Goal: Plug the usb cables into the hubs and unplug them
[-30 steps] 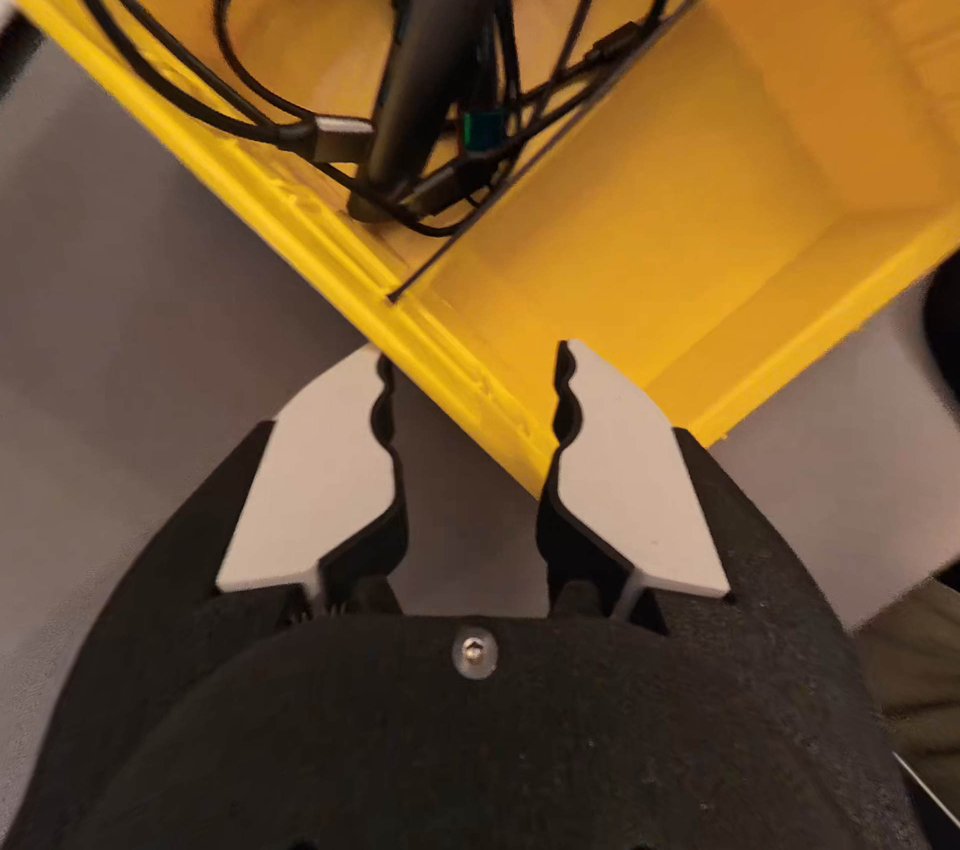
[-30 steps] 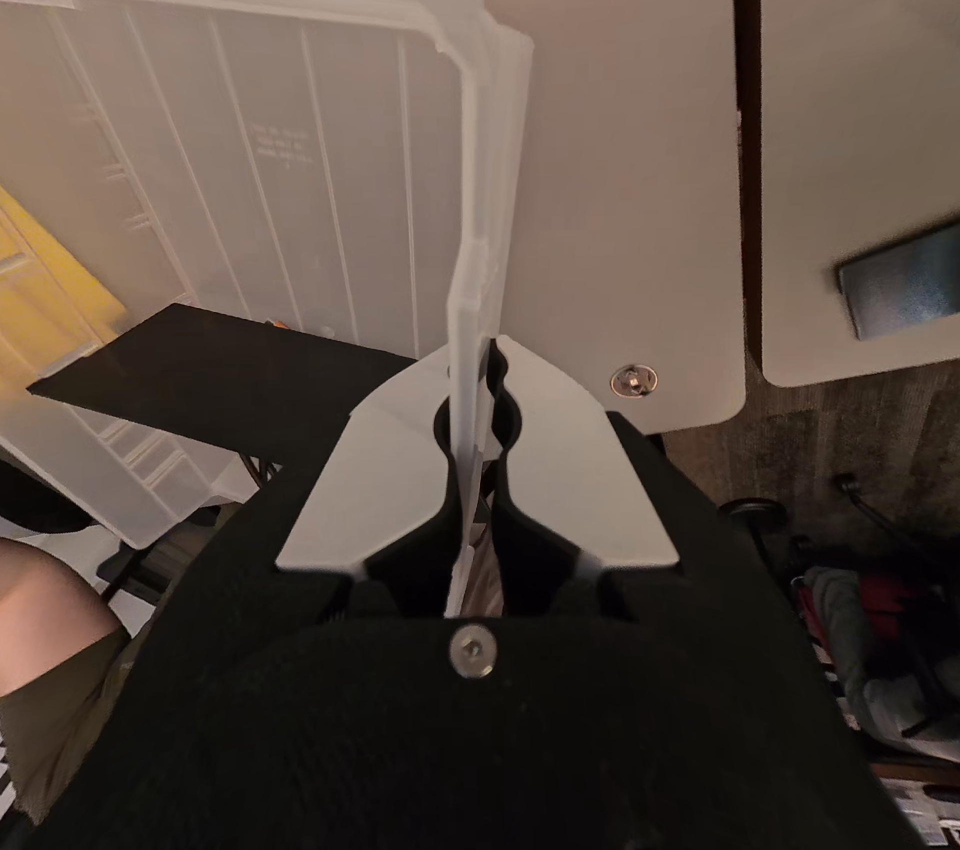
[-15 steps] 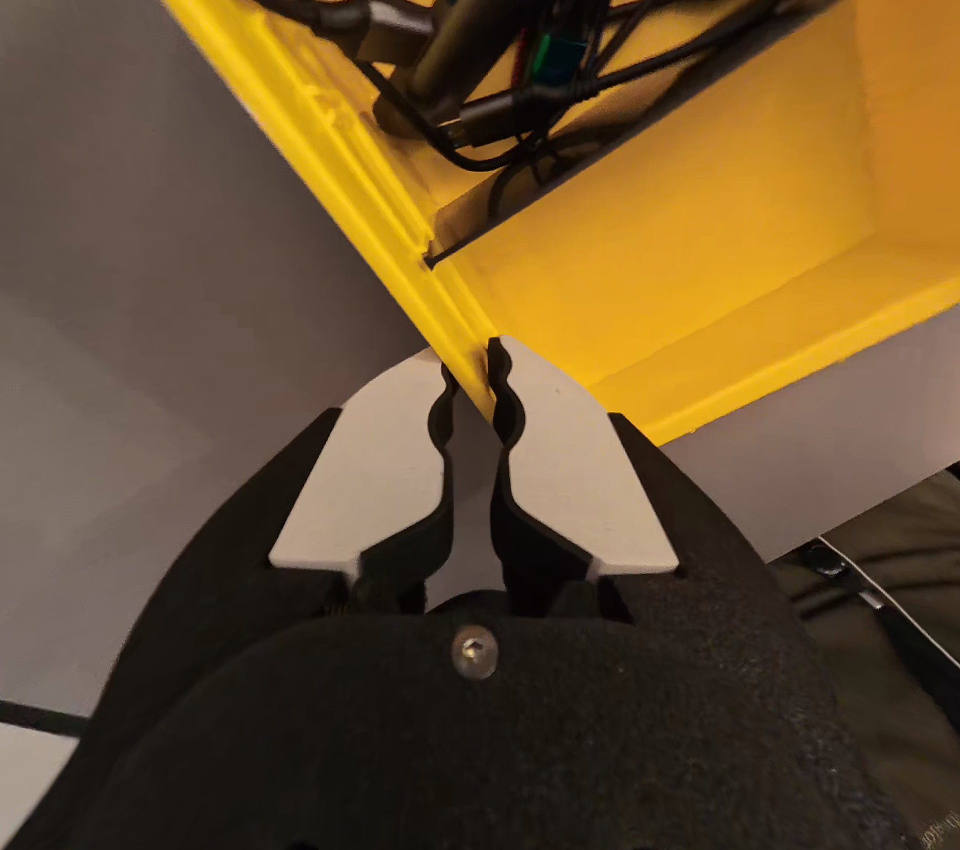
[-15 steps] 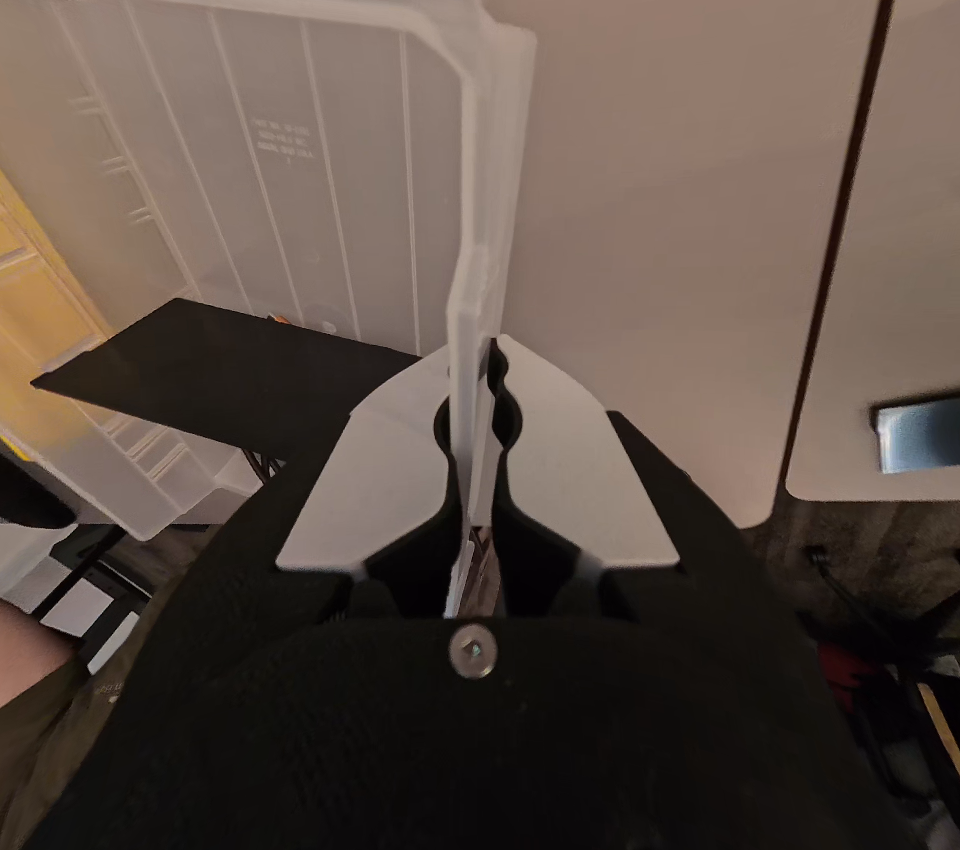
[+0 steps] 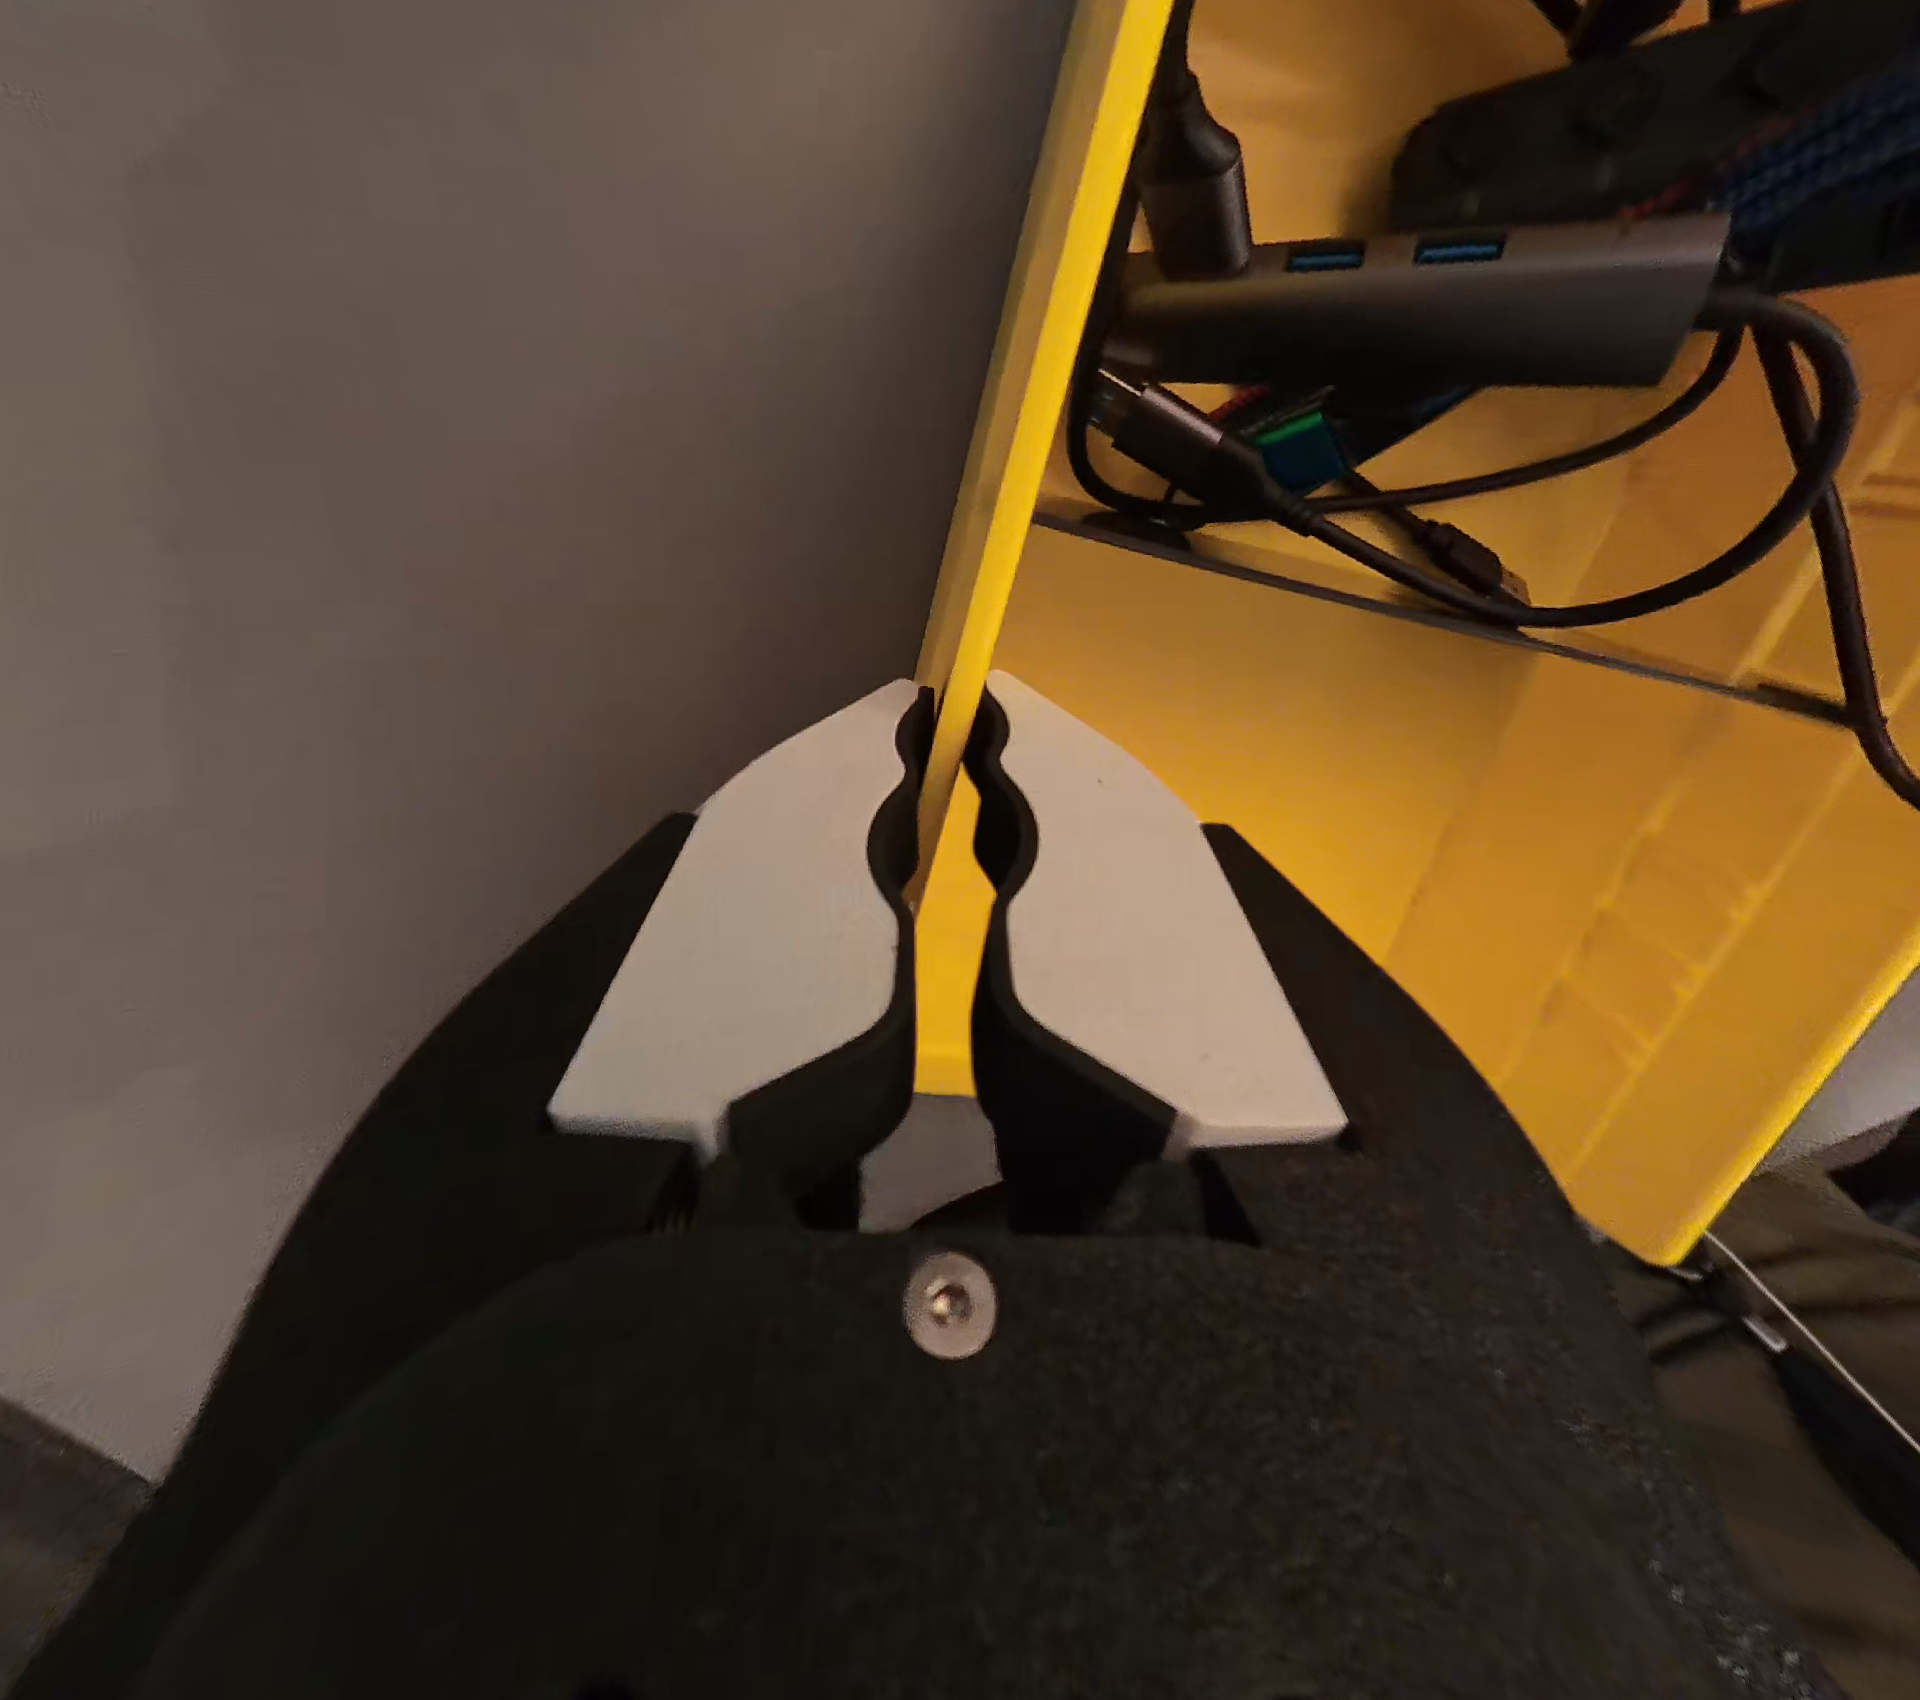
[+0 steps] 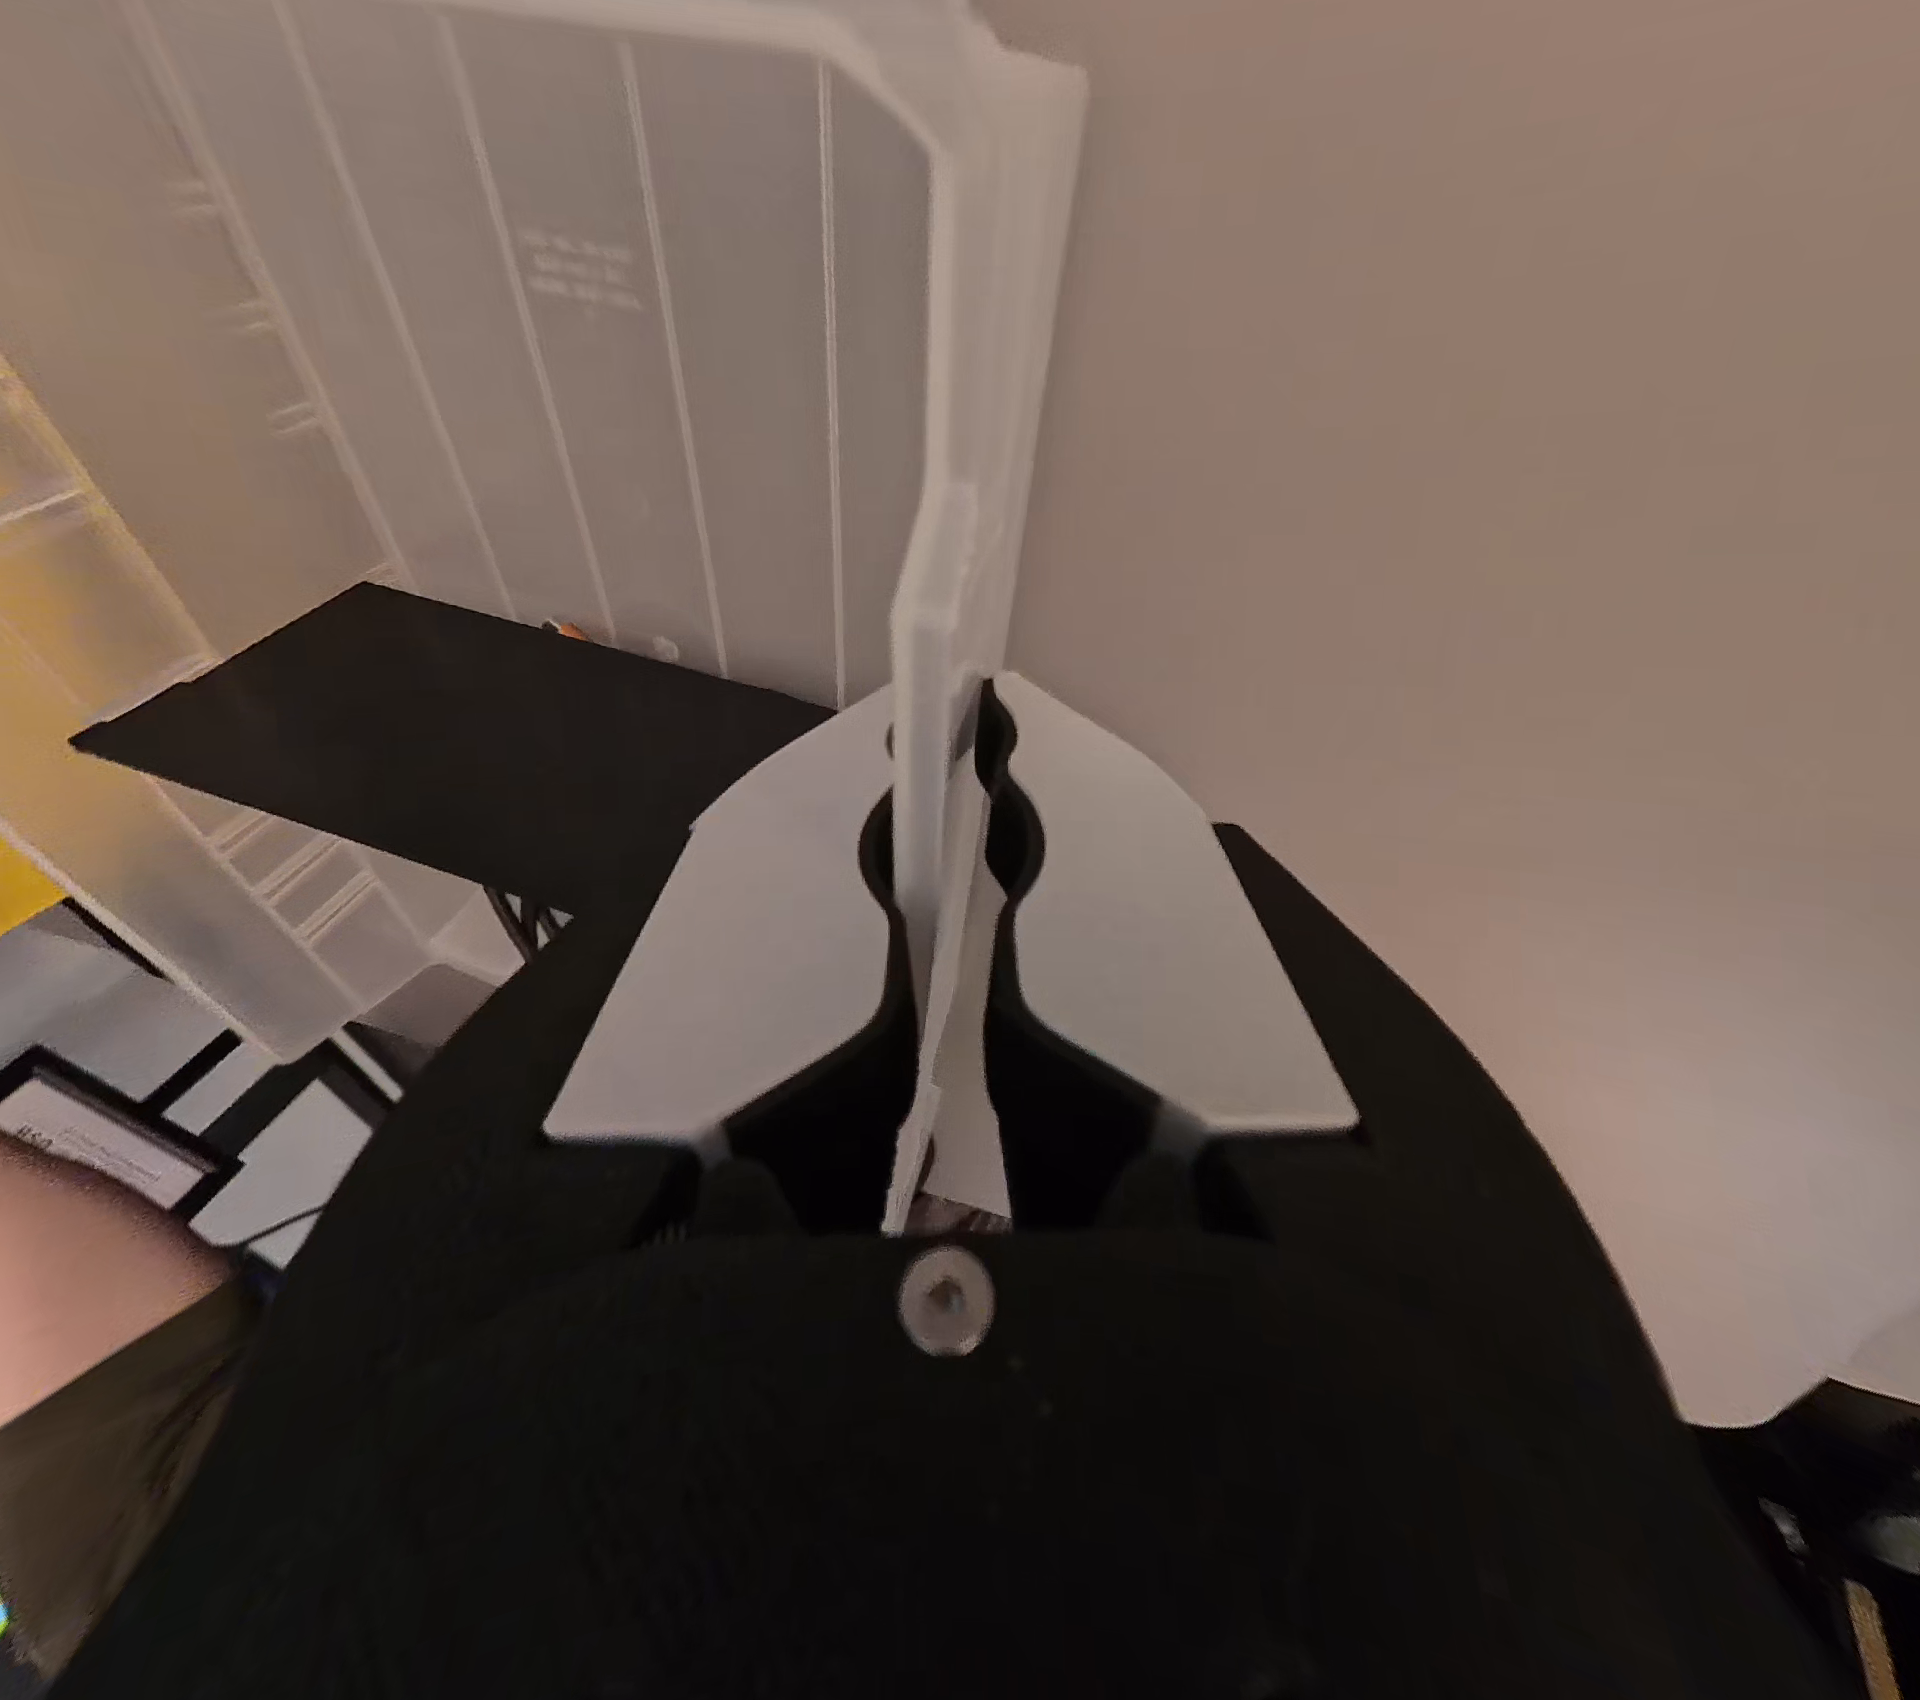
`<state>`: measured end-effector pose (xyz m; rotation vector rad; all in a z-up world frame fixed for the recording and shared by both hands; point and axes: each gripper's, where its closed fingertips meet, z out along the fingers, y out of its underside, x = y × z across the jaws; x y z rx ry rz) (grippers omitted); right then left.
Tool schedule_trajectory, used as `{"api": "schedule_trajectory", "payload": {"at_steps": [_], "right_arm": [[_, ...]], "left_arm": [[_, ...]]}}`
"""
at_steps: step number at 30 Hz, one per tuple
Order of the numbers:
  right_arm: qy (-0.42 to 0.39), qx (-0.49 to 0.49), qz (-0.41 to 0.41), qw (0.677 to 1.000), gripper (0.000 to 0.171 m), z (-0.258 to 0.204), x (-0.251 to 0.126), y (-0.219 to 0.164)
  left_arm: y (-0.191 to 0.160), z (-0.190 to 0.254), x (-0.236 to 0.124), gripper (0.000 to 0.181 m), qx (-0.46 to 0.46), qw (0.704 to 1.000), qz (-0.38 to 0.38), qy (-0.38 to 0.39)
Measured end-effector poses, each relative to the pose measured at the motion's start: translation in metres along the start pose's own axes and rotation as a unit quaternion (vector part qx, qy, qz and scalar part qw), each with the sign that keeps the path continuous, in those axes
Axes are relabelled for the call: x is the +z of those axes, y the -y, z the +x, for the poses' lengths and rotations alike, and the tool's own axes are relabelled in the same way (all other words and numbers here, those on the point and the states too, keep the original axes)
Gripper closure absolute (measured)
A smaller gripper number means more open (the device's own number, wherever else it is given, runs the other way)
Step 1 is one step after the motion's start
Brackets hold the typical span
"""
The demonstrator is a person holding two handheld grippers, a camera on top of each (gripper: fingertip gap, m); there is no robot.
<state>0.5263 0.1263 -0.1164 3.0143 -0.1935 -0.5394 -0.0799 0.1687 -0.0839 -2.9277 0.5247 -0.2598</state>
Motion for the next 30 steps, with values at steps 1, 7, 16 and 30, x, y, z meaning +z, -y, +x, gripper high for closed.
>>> {"api": "schedule_trajectory", "payload": {"at_steps": [1, 7, 16, 30], "right_arm": [[0.0, -0.004, -0.008, 1.0, 0.16, -0.003, 0.004, 0.003], [-0.018, -0.02, -0.022, 0.999, 0.163, -0.021, 0.015, 0.023], [-0.048, -0.066, -0.024, 0.996, 0.163, -0.049, 0.023, 0.045], [-0.074, -0.162, 0.05, 0.983, 0.148, -0.048, 0.02, 0.051]], "left_arm": [[-0.006, -0.01, -0.003, 0.176, -0.013, 1.0, 0.004, 0.001], [-0.045, -0.057, -0.018, 0.177, -0.078, 0.997, 0.018, 0.001], [-0.071, -0.096, -0.029, 0.177, -0.147, 0.988, 0.057, -0.001], [-0.094, -0.116, -0.034, 0.178, -0.169, 0.981, 0.091, 0.015]]}}
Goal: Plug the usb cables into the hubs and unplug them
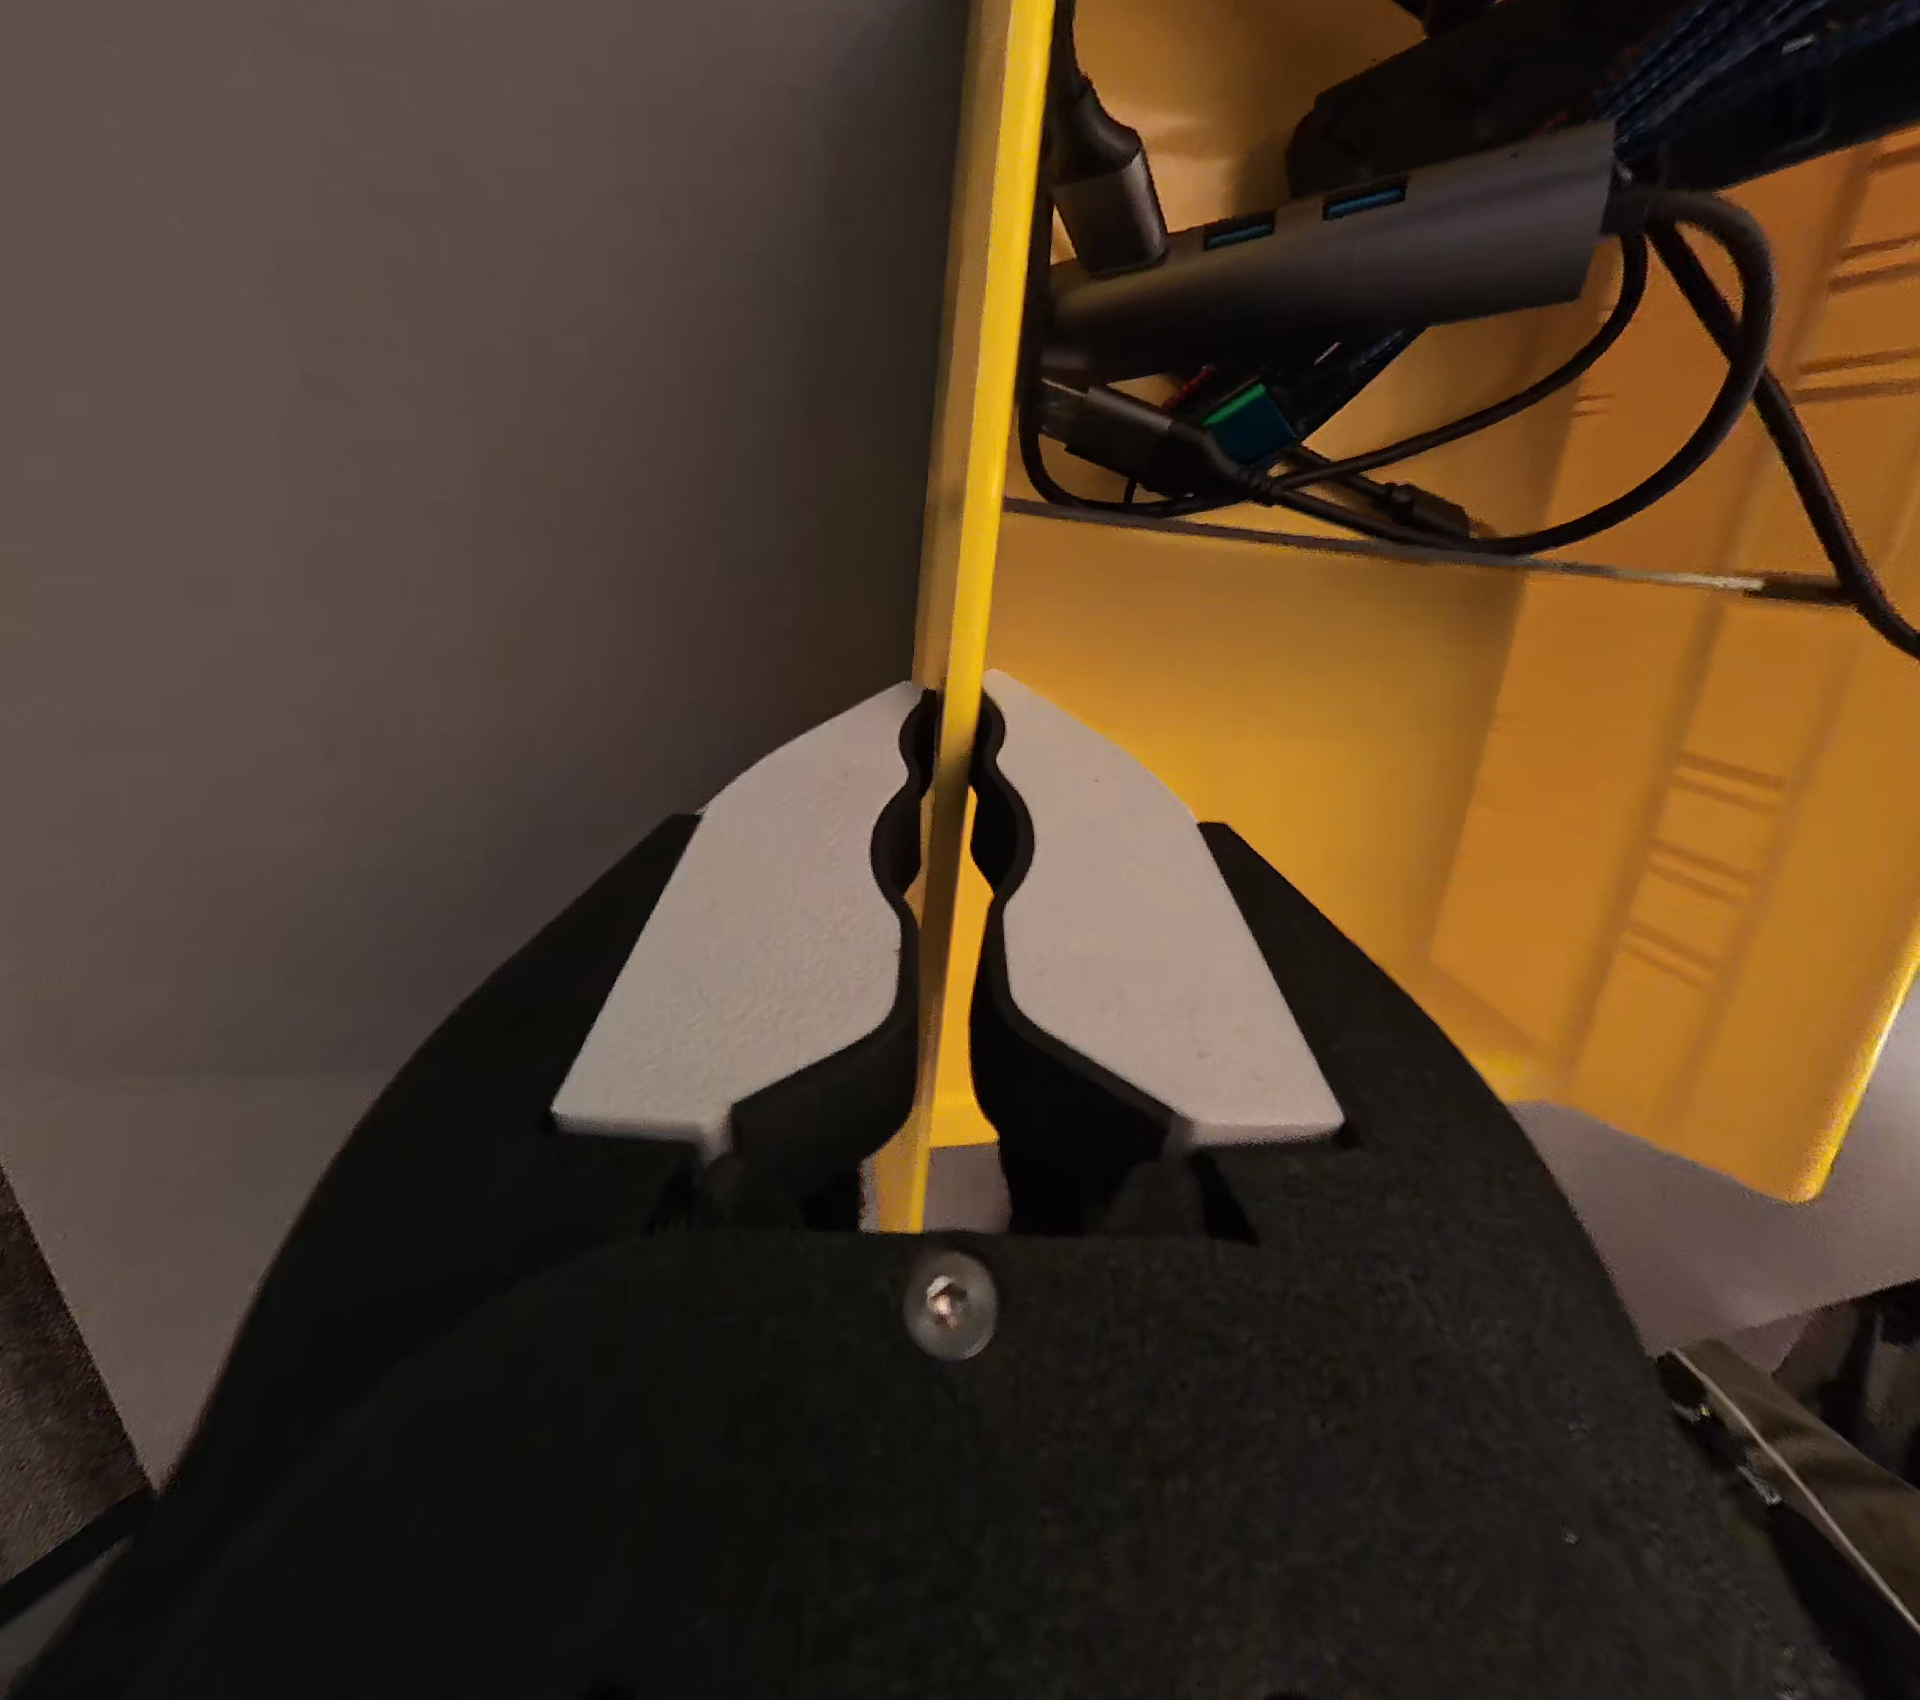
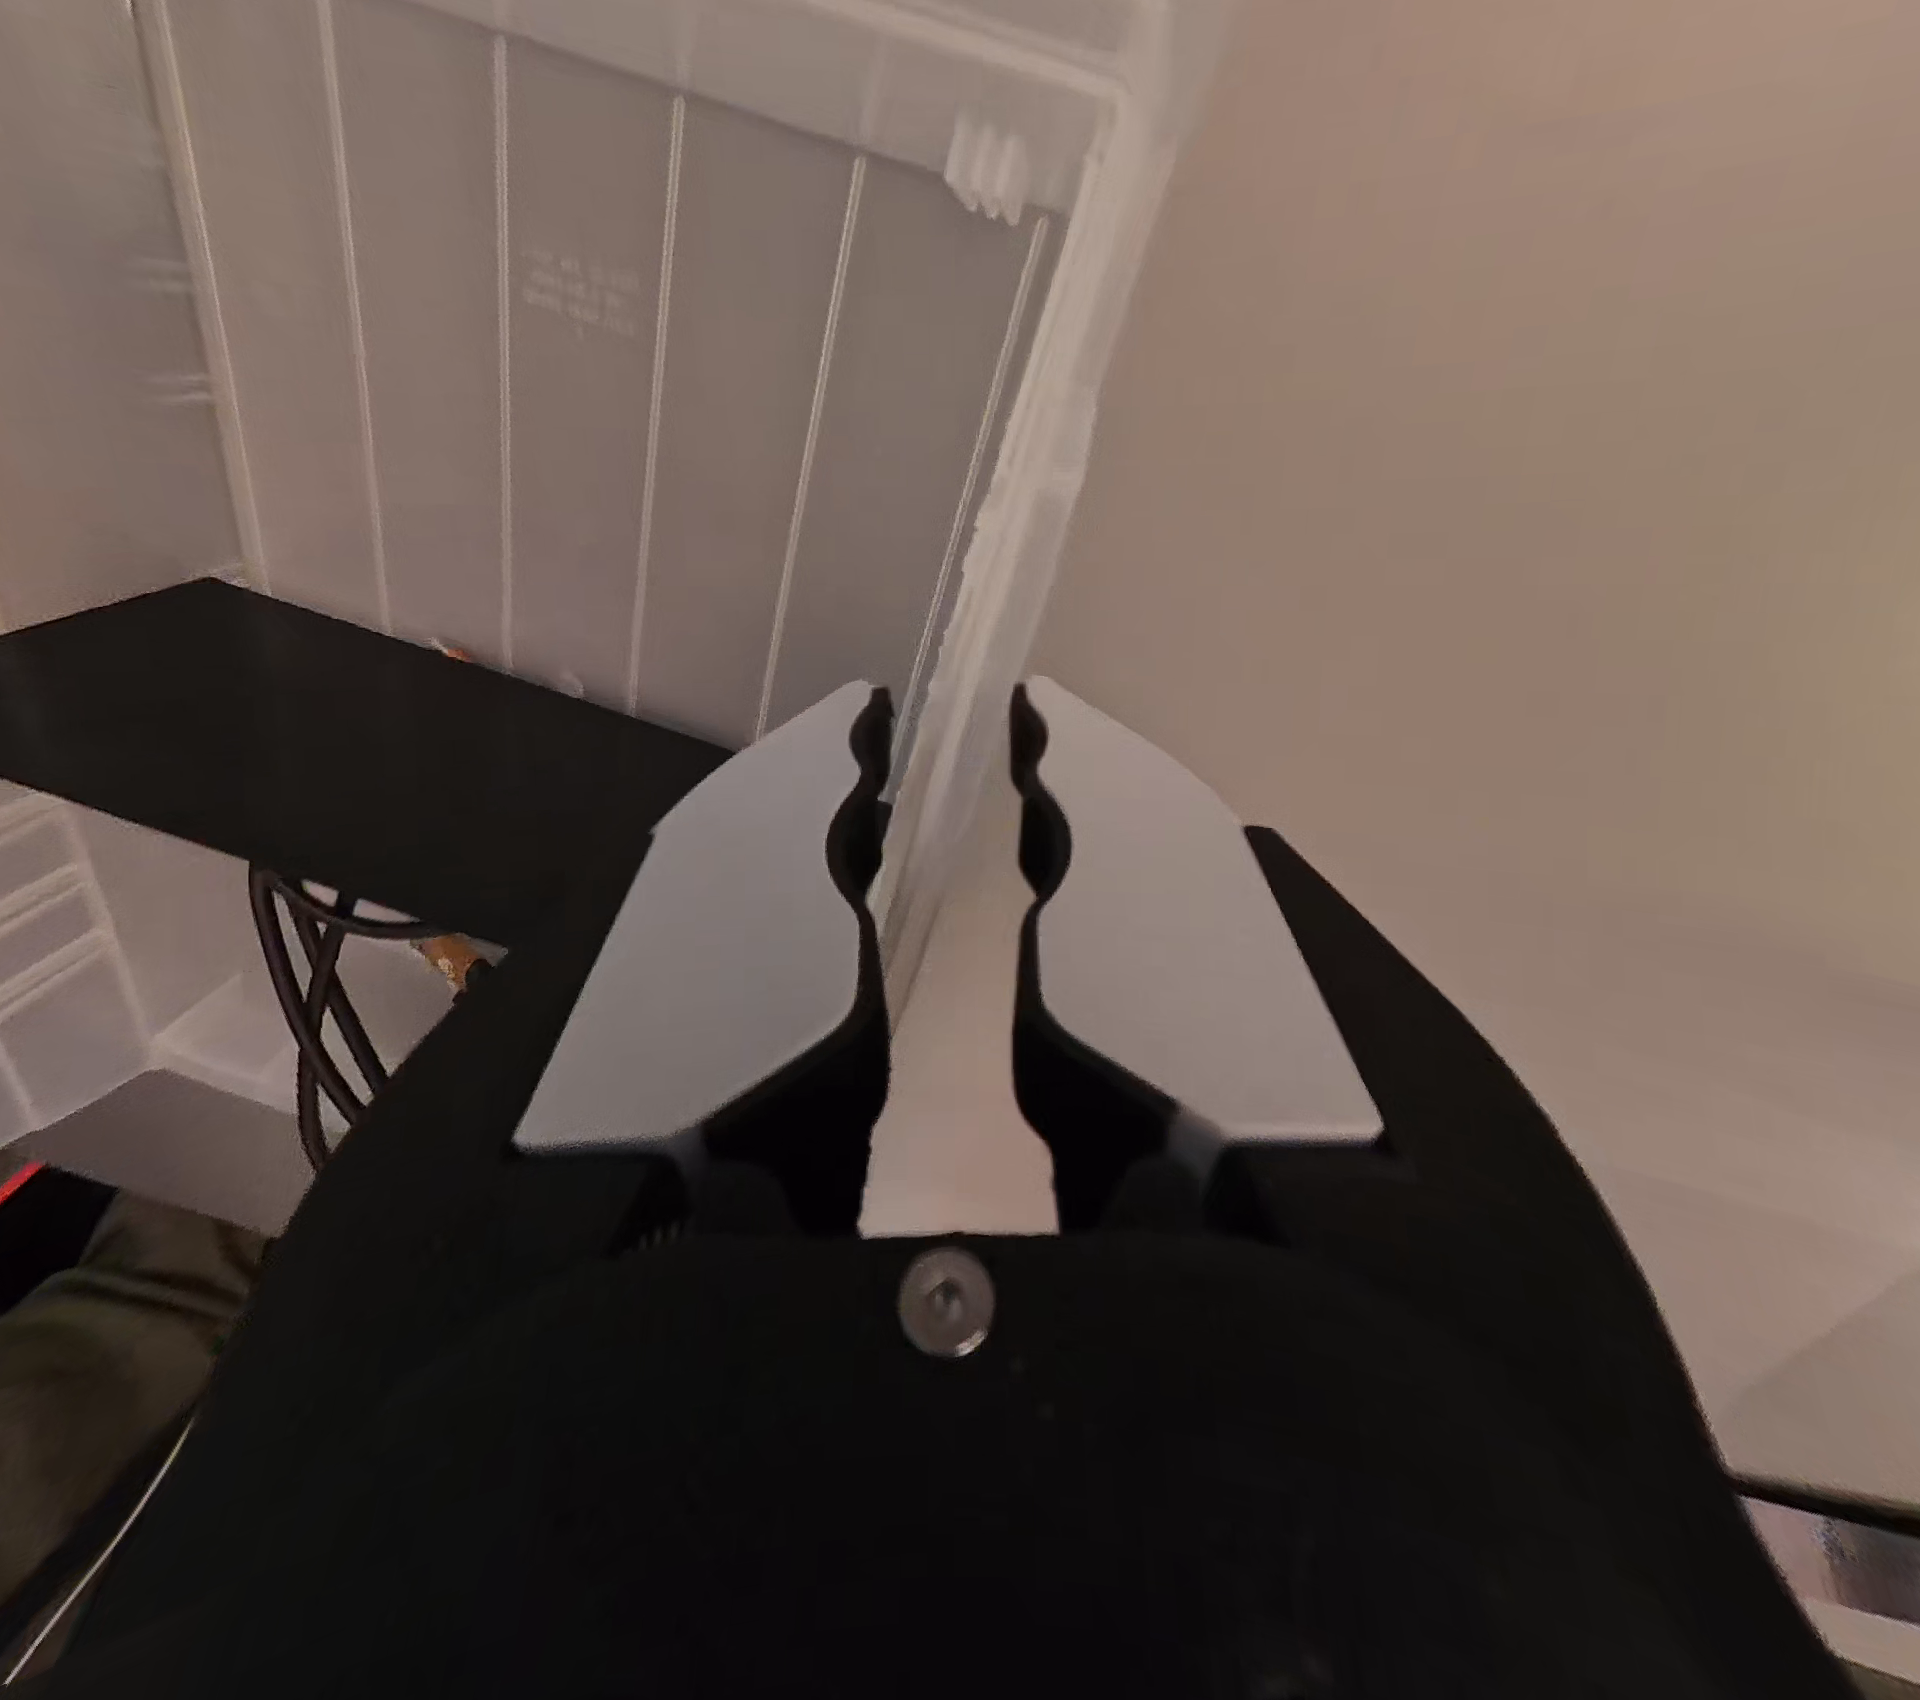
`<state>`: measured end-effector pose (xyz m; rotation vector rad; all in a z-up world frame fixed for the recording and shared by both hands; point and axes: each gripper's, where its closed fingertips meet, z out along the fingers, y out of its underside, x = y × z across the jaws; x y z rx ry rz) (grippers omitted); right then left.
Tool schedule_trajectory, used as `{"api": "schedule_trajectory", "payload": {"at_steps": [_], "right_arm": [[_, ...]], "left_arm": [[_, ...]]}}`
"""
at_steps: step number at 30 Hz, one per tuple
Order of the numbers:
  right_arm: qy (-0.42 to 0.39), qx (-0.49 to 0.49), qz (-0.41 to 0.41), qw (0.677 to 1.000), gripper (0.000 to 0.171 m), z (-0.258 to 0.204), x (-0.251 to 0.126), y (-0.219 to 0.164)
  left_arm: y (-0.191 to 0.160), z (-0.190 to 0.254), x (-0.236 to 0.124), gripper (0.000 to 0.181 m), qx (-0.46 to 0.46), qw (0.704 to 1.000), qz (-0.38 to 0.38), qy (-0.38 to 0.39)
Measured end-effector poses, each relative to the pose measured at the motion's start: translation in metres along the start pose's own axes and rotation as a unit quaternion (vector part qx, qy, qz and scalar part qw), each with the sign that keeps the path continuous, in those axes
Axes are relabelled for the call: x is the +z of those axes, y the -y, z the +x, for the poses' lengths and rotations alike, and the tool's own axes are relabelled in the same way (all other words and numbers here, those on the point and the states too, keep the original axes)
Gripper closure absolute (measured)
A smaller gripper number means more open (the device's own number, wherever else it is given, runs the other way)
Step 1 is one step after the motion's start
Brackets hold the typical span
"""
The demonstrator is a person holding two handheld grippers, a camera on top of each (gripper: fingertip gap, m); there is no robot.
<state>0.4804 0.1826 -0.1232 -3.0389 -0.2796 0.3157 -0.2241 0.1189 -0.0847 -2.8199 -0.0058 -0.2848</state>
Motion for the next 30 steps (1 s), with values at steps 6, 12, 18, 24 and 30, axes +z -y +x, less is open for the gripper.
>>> {"api": "schedule_trajectory", "payload": {"at_steps": [6, 12, 18, 24, 30], "right_arm": [[-0.037, -0.024, 0.117, 0.992, 0.143, 0.007, -0.035, 0.019], [0.004, -0.014, 0.299, 0.954, 0.143, -0.008, -0.104, 0.031], [0.062, -0.017, 0.298, 0.952, 0.147, -0.017, -0.094, -0.001], [0.12, 0.009, 0.404, 0.907, 0.153, -0.005, -0.111, -0.014], [0.104, -0.021, 0.359, 0.927, 0.152, 0.001, -0.105, -0.038]], "left_arm": [[-0.046, 0.0, 0.014, 0.167, 0.044, 0.993, -0.102, -0.023], [-0.048, -0.004, 0.016, 0.177, 0.017, 0.998, -0.066, -0.007], [-0.045, -0.013, 0.014, 0.175, -0.063, 0.998, -0.004, -0.015], [-0.055, -0.031, 0.008, 0.174, -0.103, 0.995, 0.006, -0.007], [-0.06, -0.041, 0.004, 0.173, -0.147, 0.988, 0.035, 0.008]]}}
